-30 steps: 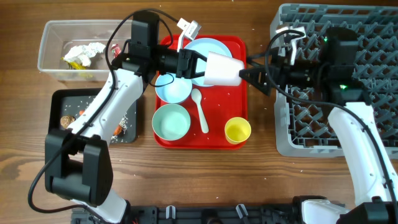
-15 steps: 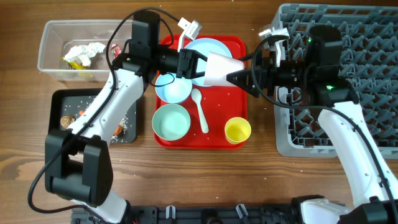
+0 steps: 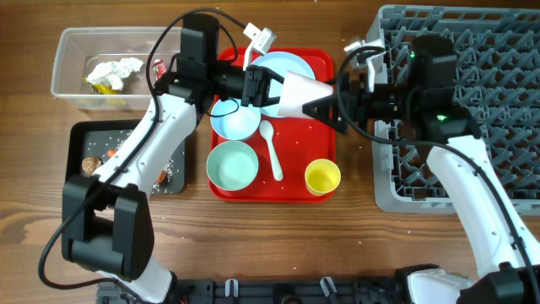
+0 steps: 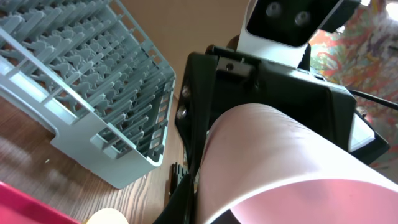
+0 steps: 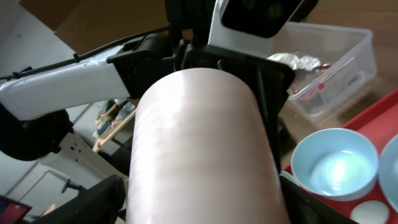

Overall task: Sort waste into correct bins and load items into the dishwasher rack
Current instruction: 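Place the pink cup upside down in the dish rack with right gripper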

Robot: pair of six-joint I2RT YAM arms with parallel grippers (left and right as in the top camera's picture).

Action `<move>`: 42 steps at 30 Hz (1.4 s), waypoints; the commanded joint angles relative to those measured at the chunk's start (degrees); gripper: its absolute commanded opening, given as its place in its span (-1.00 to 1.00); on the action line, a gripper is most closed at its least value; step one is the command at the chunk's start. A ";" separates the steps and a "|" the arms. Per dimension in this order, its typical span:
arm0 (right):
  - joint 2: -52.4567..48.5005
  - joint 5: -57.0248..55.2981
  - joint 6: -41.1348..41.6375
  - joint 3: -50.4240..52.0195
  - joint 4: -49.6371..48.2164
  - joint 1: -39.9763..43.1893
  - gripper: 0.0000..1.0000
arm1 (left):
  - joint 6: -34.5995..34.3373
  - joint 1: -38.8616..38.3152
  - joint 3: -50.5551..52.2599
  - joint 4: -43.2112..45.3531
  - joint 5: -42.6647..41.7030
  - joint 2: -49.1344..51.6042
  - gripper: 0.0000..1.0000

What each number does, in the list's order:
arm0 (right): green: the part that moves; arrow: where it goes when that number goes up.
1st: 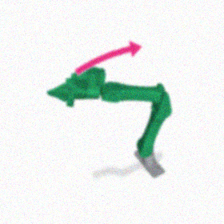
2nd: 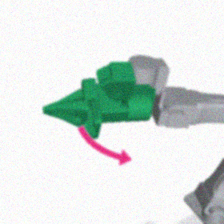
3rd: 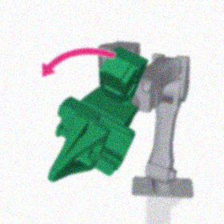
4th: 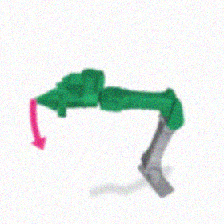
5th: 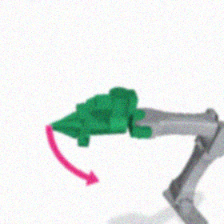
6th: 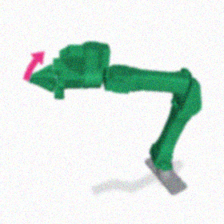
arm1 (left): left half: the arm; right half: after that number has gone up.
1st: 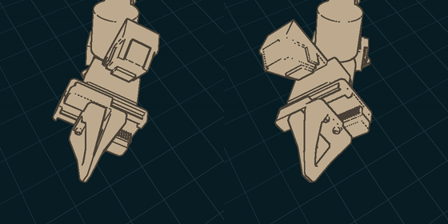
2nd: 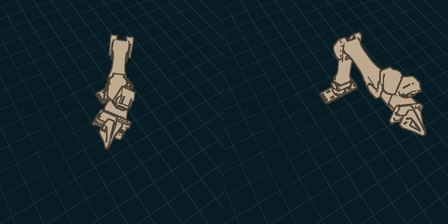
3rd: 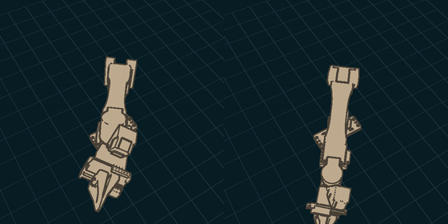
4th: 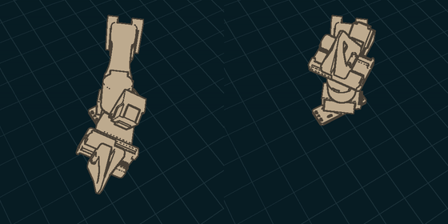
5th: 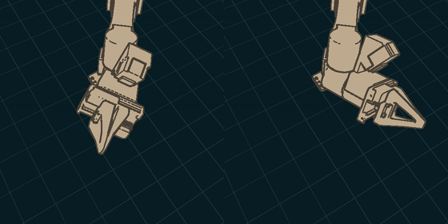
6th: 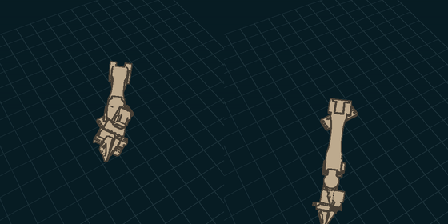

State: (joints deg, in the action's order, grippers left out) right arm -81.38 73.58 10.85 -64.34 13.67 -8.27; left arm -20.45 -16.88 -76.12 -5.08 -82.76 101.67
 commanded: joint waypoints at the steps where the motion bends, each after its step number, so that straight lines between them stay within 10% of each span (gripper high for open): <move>1: -0.81 4.35 -0.15 -0.79 0.02 -0.87 0.65 | 0.50 -0.26 -0.28 0.46 -0.04 -0.68 -0.92; 5: -0.81 4.50 0.74 -0.79 -1.42 -0.87 0.62 | 0.28 -0.26 -0.28 0.61 -0.09 -0.68 -0.92; 11: -0.81 4.50 1.62 -0.79 -2.54 -0.87 0.08 | 0.31 -0.26 -0.28 0.61 -0.07 -0.68 -0.91; 15: -0.81 4.50 1.79 -0.79 -2.56 -0.57 0.01 | 0.33 -0.26 -0.31 0.61 0.35 -0.68 -0.39; 31: -0.46 -6.25 -0.02 -0.81 11.43 10.08 -0.09 | 0.15 6.01 -0.28 0.02 4.13 -0.68 -0.42; 42: 4.09 -59.04 -1.86 -25.55 58.12 18.62 0.01 | 0.70 6.51 -0.28 -27.02 53.07 -0.68 -0.60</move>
State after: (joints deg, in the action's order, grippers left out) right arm -78.19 26.39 9.69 -84.55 67.77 7.16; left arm -20.25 -10.70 -76.27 -29.17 -43.55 101.56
